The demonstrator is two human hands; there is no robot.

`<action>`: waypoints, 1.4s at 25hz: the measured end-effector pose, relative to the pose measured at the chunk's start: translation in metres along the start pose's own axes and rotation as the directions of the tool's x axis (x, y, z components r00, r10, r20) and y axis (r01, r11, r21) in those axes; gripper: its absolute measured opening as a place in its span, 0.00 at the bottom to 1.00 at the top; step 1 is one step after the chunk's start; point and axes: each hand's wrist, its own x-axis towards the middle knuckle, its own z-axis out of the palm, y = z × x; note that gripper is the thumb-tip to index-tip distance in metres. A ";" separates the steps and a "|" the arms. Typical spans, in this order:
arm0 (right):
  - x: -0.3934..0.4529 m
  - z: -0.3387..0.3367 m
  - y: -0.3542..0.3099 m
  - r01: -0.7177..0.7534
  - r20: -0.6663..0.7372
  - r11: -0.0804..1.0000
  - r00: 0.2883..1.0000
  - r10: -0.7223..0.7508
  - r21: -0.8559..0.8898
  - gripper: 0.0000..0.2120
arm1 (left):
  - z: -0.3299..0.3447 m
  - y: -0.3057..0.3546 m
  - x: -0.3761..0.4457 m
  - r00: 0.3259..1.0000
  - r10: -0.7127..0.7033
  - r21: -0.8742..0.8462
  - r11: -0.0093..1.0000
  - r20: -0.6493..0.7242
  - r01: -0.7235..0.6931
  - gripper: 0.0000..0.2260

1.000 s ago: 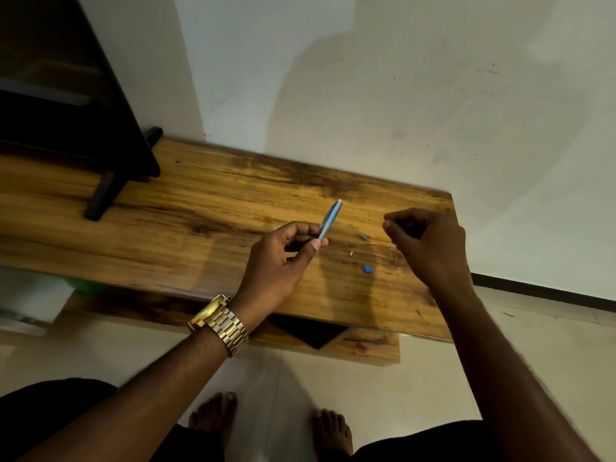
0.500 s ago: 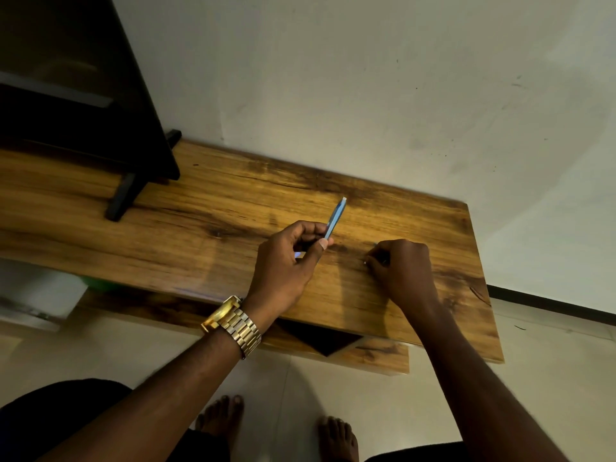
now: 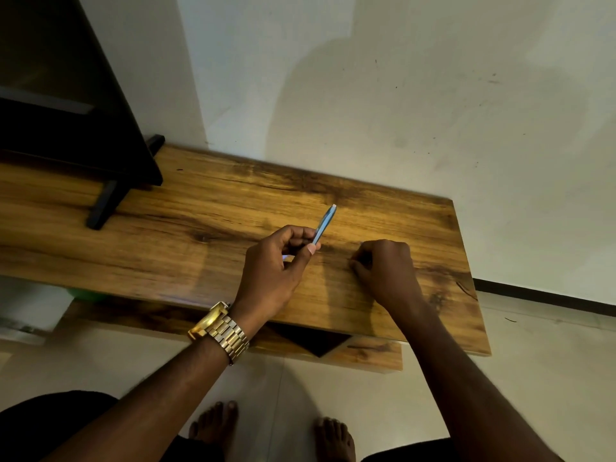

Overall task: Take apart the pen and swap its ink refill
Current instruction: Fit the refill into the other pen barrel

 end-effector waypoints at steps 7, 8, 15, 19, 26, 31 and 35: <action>-0.009 -0.036 -0.025 -0.026 -0.042 0.559 0.993 0.109 0.829 0.07 | 0.001 0.003 -0.005 0.995 0.055 0.094 0.994 0.078 -0.062 0.10; -0.012 -0.038 -0.026 -0.006 -0.044 0.528 0.996 0.082 0.849 0.08 | 0.002 0.003 -0.005 0.995 0.065 0.108 0.991 0.081 -0.073 0.10; -0.016 -0.043 -0.022 0.017 -0.028 0.551 1.000 0.012 0.834 0.07 | 0.004 -0.003 -0.006 0.989 0.119 0.164 0.978 0.088 -0.132 0.09; -0.017 -0.045 -0.021 0.033 -0.026 0.573 0.999 -0.020 0.819 0.07 | 0.005 -0.002 -0.006 0.987 0.132 0.162 0.976 0.087 -0.145 0.09; -0.018 -0.051 -0.019 0.017 0.022 0.595 0.998 -0.059 0.803 0.06 | 0.003 -0.002 -0.005 0.984 0.153 0.217 0.961 0.094 -0.170 0.09; -0.018 -0.052 -0.016 0.011 0.057 0.614 0.994 -0.090 0.789 0.06 | 0.003 0.000 -0.005 0.979 0.178 0.253 0.947 0.099 -0.198 0.10; -0.016 -0.055 -0.008 0.048 0.057 0.719 0.991 -0.121 0.693 0.05 | 0.002 0.000 -0.004 0.971 0.211 0.277 0.932 0.111 -0.234 0.09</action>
